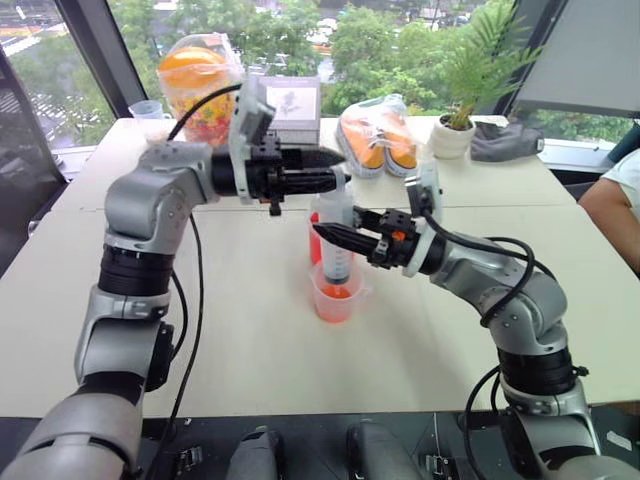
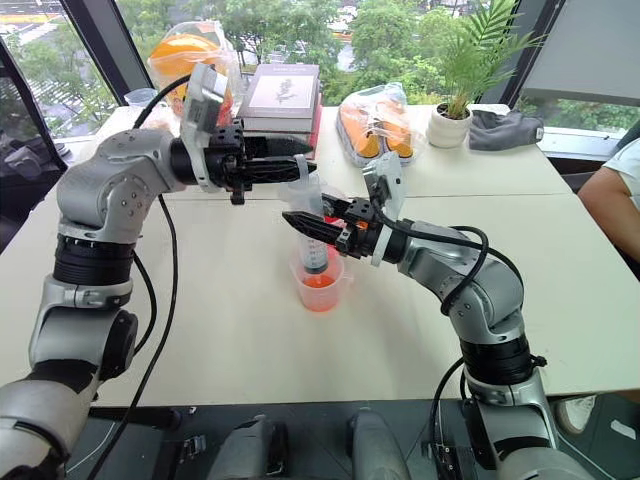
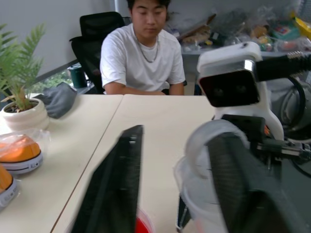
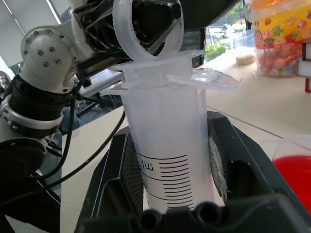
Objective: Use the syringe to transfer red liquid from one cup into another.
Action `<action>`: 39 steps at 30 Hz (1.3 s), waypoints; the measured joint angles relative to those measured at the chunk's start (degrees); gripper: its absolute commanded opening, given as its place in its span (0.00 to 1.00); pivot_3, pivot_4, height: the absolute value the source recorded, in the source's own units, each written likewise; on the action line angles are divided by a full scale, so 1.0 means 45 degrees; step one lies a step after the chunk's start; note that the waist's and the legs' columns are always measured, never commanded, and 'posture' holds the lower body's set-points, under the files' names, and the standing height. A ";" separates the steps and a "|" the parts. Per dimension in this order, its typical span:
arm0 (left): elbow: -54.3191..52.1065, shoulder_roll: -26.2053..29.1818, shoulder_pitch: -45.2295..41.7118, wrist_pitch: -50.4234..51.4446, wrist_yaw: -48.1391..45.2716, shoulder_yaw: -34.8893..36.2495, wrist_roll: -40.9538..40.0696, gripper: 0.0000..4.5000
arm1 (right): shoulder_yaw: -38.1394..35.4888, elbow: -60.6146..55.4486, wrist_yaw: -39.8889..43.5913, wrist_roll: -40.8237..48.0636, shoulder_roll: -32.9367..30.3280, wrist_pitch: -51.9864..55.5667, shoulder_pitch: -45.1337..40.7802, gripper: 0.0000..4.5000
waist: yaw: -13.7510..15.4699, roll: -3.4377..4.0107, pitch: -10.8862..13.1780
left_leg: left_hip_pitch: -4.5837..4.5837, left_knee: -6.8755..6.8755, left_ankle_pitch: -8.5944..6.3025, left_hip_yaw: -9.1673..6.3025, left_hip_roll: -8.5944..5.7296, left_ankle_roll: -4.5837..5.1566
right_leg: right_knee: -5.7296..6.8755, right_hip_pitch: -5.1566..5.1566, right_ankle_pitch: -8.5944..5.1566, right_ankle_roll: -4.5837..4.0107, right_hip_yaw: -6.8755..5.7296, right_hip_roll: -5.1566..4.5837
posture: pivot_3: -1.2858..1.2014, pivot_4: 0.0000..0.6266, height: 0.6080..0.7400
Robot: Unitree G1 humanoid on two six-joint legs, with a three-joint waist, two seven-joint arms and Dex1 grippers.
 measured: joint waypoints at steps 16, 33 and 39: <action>-0.1719 0.2349 0.2482 0.1444 0.1667 0.2493 -0.1348 0.99 | -0.0862 0.0538 -0.0667 0.0531 -0.0230 0.0283 -0.1708 0.33 | 0.0007 0.0000 0.0001 | -0.0003 0.0015 0.0000 -0.0003 0.0007 -0.0001 | 0.0006 -0.0005 0.0002 0.0001 0.0007 -0.0020 | 0.52 0.24 1.00; -0.5316 0.1331 0.6513 0.1532 0.4557 0.2653 -0.2393 0.99 | 0.1979 1.0178 -0.1541 -0.2182 -0.4968 0.8009 -0.7417 0.33 | 0.0017 -0.0018 -0.0003 | -0.0152 0.0041 -0.0001 0.0017 -0.0007 0.0003 | -0.0009 -0.0127 0.0003 -0.0005 0.0012 -0.0023 | 0.52 0.24 1.00; -0.5404 0.1364 0.6835 0.0770 0.4537 0.2526 -0.2338 0.99 | 0.4144 1.3860 0.0018 -0.4562 -0.4419 0.6905 -0.7669 0.33 | -0.0019 -0.0018 -0.0003 | -0.0159 0.0043 -0.0001 0.0019 -0.0006 0.0004 | -0.0006 -0.0135 0.0004 -0.0003 0.0011 -0.0016 | 0.52 0.24 1.00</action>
